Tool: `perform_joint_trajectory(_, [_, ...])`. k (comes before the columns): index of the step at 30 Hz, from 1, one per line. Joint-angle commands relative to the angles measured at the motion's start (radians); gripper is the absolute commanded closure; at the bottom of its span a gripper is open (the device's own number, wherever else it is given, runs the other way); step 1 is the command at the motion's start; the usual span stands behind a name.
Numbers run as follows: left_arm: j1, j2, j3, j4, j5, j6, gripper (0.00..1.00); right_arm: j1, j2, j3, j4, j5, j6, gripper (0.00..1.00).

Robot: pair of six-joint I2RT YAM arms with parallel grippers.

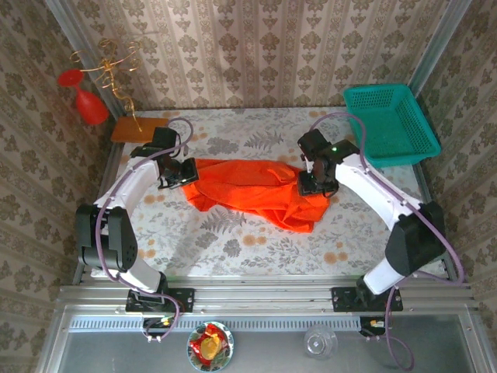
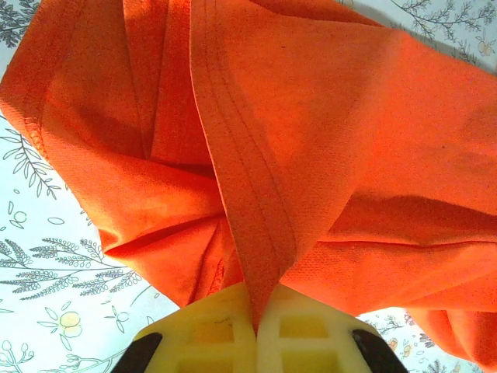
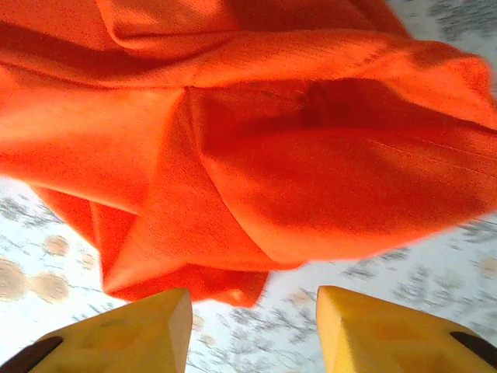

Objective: Fold the inside-out t-shirt
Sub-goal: Flatten out the T-shirt at the center of the table.

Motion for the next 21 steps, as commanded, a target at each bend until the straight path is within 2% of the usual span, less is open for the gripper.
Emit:
perform_joint_trajectory(1, [0.007, -0.003, 0.016, -0.012, 0.007, 0.022, 1.00, -0.069, 0.089, -0.004, 0.134, -0.186, 0.039, 0.53])
perform_joint_trajectory(11, [0.007, -0.017, -0.009, 0.009, 0.039, 0.020, 1.00, -0.145, 0.235, 0.017, 0.209, -0.218, 0.014, 0.47])
perform_joint_trajectory(21, [0.005, -0.018, -0.015, 0.018, 0.044, 0.013, 1.00, -0.189, 0.291, -0.001, 0.289, -0.337, 0.003, 0.44])
